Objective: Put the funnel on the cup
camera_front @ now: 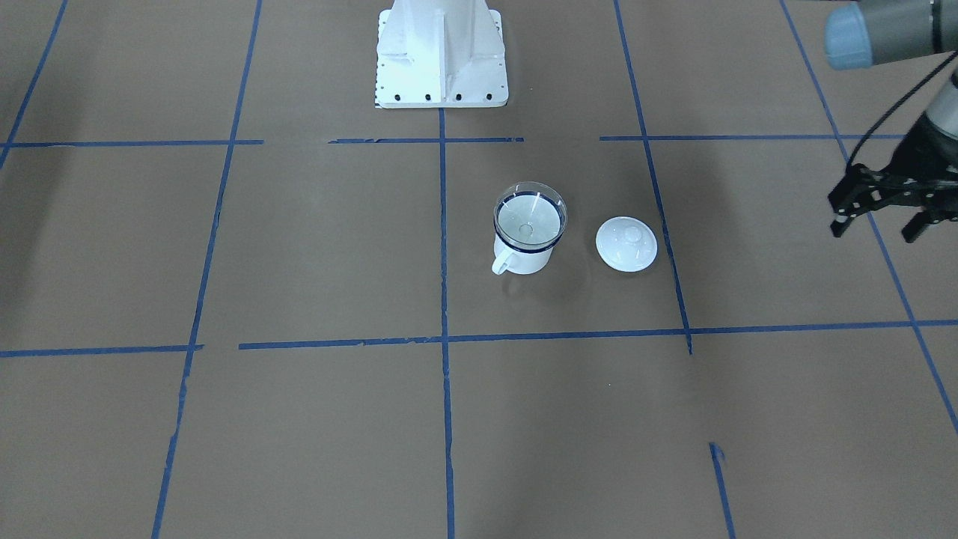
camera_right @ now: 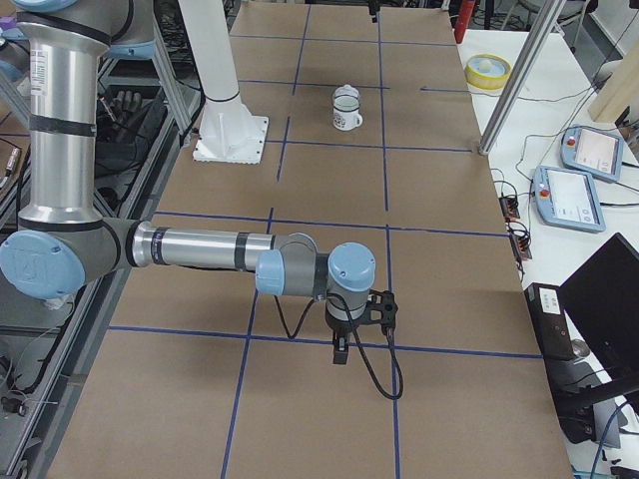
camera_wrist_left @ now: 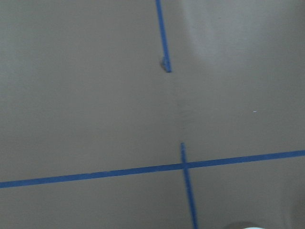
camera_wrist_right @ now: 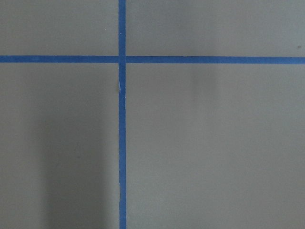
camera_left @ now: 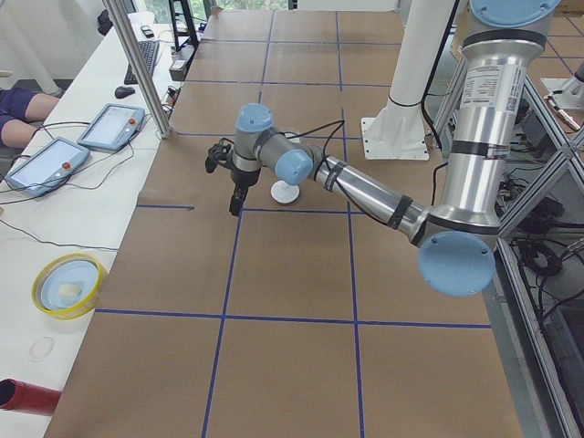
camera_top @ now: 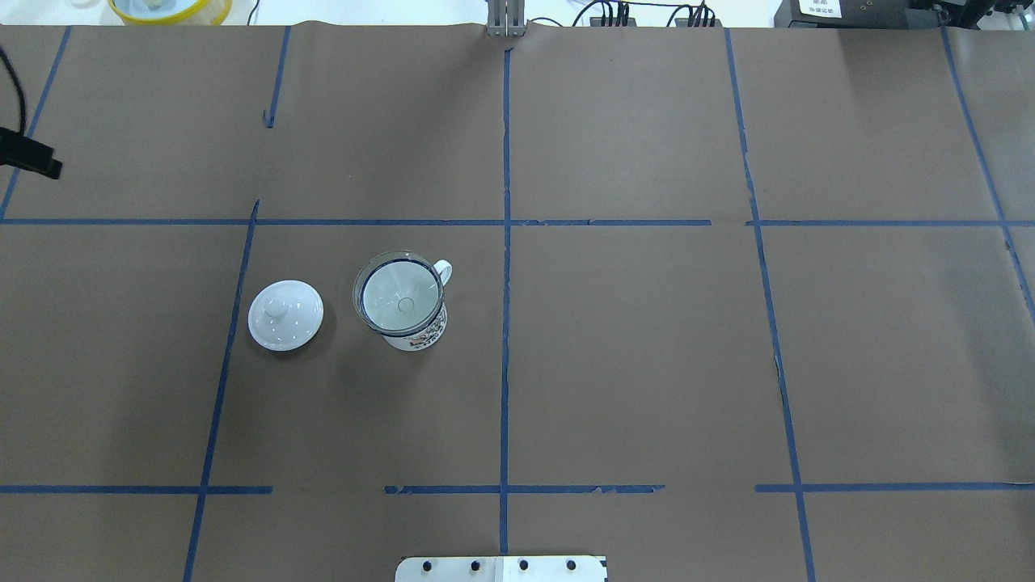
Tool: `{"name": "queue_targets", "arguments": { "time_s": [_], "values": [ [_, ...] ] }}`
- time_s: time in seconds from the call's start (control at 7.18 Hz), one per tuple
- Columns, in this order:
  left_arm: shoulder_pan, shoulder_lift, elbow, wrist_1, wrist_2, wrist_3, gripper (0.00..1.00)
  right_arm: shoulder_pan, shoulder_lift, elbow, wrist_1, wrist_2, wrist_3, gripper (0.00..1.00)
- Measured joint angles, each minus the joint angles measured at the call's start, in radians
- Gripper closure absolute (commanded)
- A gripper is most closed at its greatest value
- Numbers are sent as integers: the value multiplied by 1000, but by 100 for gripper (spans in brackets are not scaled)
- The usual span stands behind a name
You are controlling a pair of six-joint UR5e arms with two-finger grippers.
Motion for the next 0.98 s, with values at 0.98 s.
{"name": "queue_targets", "arguments": {
  "time_s": [0.98],
  "values": [
    [-262,199,178,-3,-155,329,0,0,0,0,0,0,0,0]
  ]
}}
